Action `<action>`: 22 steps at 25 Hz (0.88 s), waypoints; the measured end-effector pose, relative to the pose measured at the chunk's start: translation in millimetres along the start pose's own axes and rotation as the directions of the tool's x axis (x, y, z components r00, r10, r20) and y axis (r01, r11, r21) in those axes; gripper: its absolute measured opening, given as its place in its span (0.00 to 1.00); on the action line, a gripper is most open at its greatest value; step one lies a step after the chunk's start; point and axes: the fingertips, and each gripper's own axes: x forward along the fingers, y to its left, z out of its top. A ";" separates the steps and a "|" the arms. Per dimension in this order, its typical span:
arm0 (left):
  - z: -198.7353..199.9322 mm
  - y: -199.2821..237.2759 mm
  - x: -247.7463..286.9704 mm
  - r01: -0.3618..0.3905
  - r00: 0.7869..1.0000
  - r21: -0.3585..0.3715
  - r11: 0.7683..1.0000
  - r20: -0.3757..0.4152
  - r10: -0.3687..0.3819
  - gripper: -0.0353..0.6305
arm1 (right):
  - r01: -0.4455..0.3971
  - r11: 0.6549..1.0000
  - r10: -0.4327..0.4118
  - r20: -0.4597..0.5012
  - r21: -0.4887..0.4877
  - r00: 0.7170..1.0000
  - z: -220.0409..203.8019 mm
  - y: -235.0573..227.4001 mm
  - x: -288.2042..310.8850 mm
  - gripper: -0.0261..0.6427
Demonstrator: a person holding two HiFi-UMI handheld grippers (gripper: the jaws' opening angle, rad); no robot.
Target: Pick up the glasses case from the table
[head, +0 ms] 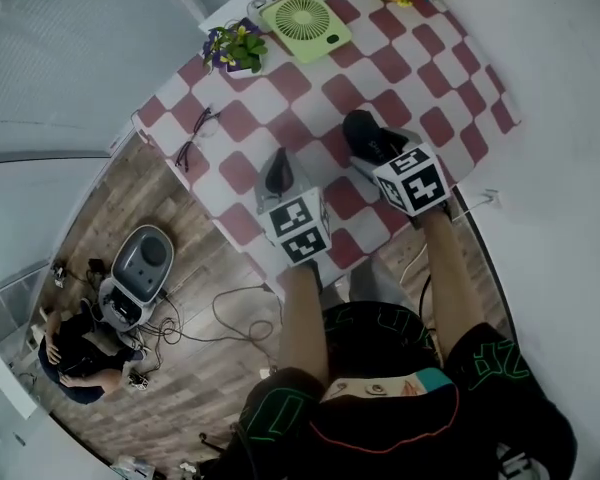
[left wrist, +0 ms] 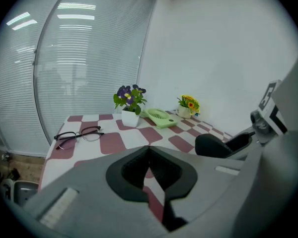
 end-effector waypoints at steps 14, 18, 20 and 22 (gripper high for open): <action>111.9 -106.1 -59.1 0.052 0.957 0.138 0.989 0.276 -0.089 0.06 | 0.066 0.997 -0.082 0.525 0.049 0.847 59.3 -49.3 -165.0 0.53; 140.7 -129.6 -78.3 0.044 0.931 0.192 0.980 0.349 -0.110 0.06 | 0.092 0.996 -0.084 0.633 0.020 0.770 67.7 -61.2 -208.4 0.53; 156.1 -138.2 -86.9 0.033 0.914 0.210 0.977 0.390 -0.115 0.06 | 0.106 0.994 -0.097 0.675 0.029 0.731 72.2 -71.9 -228.7 0.53; 171.8 -146.1 -94.8 0.024 0.893 0.222 0.975 0.433 -0.121 0.06 | 0.122 0.992 -0.117 0.713 0.045 0.691 75.1 -83.4 -247.9 0.53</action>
